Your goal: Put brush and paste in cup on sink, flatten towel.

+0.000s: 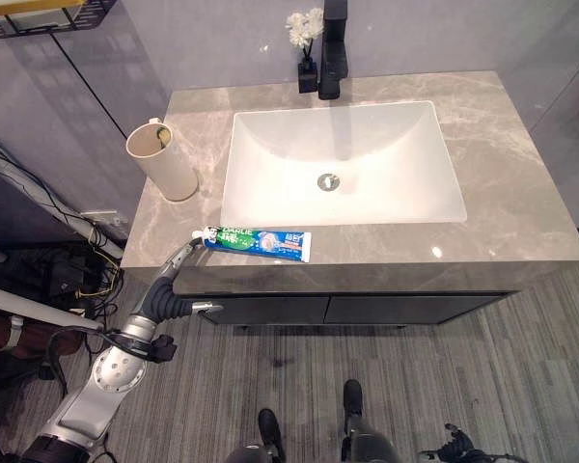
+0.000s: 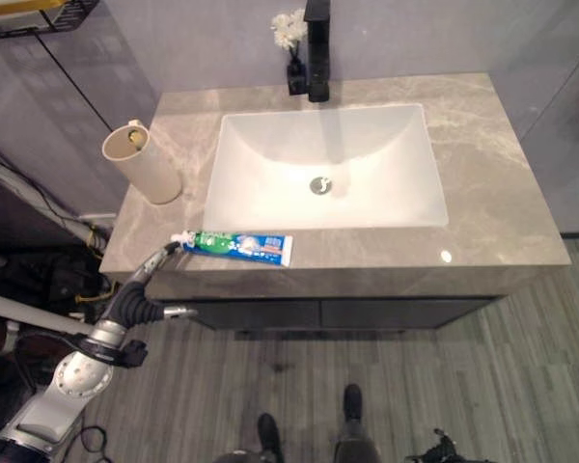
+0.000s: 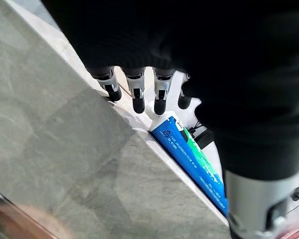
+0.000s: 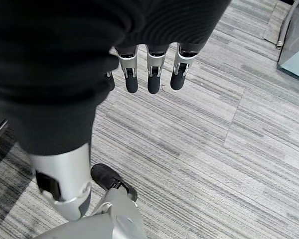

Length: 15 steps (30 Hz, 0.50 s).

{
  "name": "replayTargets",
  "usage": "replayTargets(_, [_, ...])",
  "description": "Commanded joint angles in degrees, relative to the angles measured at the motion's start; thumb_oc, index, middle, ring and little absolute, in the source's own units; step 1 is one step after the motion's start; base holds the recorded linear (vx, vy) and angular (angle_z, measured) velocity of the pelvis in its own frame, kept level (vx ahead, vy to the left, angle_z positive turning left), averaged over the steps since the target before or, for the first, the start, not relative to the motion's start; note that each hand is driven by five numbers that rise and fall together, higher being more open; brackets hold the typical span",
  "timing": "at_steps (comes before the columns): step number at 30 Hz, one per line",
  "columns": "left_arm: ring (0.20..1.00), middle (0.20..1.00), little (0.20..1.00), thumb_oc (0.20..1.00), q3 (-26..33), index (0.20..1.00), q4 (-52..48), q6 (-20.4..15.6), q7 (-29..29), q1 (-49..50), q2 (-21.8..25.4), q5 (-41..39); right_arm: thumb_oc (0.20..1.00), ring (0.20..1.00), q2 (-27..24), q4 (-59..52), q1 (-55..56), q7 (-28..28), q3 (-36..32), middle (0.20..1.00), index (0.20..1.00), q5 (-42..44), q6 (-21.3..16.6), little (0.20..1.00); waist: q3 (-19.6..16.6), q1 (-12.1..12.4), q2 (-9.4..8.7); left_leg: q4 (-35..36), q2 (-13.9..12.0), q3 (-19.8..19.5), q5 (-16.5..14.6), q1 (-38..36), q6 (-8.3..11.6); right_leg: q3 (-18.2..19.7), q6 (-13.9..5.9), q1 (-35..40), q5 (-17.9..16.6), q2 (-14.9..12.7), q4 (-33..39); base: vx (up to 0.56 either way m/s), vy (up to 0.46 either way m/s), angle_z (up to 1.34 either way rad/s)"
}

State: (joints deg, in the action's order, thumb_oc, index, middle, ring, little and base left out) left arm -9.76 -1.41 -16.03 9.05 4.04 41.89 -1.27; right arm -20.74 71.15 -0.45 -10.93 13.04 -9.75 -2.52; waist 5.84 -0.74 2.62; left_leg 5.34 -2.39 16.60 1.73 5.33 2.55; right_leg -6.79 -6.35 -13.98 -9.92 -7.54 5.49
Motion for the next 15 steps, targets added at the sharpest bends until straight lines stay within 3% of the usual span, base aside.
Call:
replayTargets(1, [1.0, 1.0, 1.0, 1.0, 3.1, 1.0, -3.2, -1.5, -0.2, -2.7, -0.9, -3.7, 1.0, 1.0, 1.3, 0.3, -2.3, 0.2, 3.1, 1.0, 1.0, 1.6, 0.1, 1.0, -0.1, -0.6, -1.22, -0.3, -4.5, -4.5, 2.9, 2.9, 3.4, 1.0, -3.73, 1.4, -2.3, -4.0, -0.5, 0.0, -0.005, -0.03])
replayTargets(15, [1.0, 1.0, 1.0, 1.0, 3.4, 1.0, -2.5, -0.7, -1.3, -2.8, -1.2, -3.8, 1.0, 1.0, 1.8, 2.2, -2.2, 0.8, 2.6, 1.0, 1.0, 0.7, 0.9, 1.0, 0.3, -0.5, -2.27, -0.3, -4.9, -3.5, 2.9, 2.6, 3.45, 2.0, -3.4, 0.8, -2.1, -3.5, -0.5, 0.01, -0.003, -0.06])
